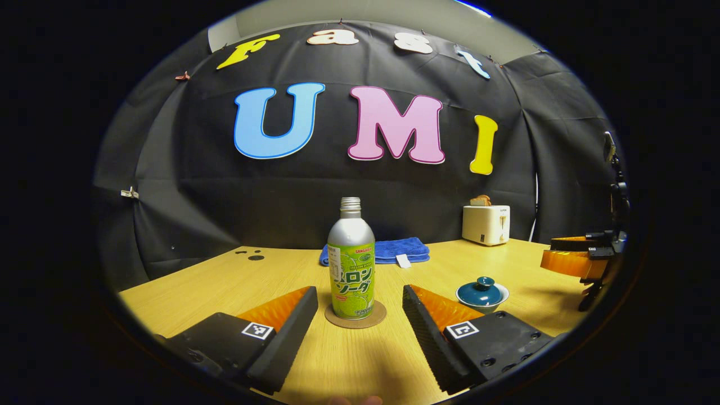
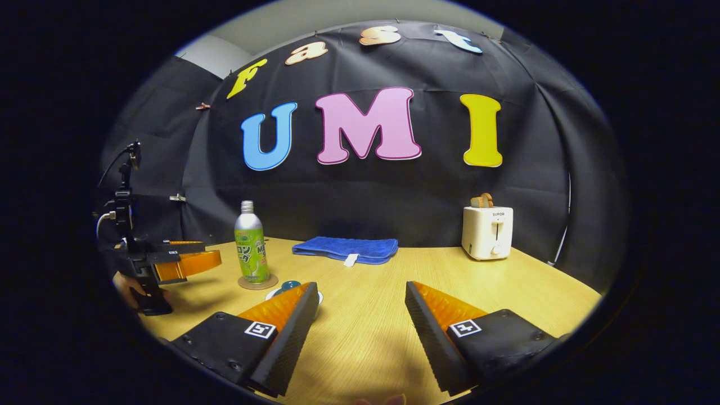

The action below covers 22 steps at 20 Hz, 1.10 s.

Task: Open the teacup lid with one hand, grasp the water bottle and pour water into the teacup with the other hand; after pouring, place the water bottle on the coaster and then close the teacup lid.

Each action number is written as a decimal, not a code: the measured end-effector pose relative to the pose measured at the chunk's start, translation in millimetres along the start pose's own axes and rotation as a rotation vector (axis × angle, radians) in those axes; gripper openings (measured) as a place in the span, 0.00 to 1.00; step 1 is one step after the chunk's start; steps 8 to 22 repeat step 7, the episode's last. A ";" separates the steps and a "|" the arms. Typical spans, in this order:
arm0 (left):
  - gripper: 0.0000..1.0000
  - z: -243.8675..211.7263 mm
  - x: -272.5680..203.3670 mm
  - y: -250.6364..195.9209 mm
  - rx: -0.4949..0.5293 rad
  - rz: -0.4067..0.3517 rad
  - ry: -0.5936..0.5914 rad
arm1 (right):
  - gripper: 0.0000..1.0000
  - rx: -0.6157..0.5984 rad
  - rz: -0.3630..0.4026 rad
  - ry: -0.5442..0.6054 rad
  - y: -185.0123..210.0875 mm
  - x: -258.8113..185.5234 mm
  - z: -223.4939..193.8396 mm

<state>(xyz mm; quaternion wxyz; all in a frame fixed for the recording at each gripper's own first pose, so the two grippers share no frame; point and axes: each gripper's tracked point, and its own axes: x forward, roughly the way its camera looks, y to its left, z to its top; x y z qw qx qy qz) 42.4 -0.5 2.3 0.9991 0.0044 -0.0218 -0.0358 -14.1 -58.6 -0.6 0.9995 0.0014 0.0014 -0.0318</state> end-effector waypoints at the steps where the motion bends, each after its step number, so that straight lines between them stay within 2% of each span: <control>1: 0.96 -0.4 0.7 -0.7 0.000 0.000 0.000 | 0.96 0.001 0.009 0.000 2.1 0.0 0.0; 22: 0.96 -0.2 0.4 -0.4 0.000 0.000 0.000 | 0.96 0.000 0.010 0.000 1.1 0.2 -0.3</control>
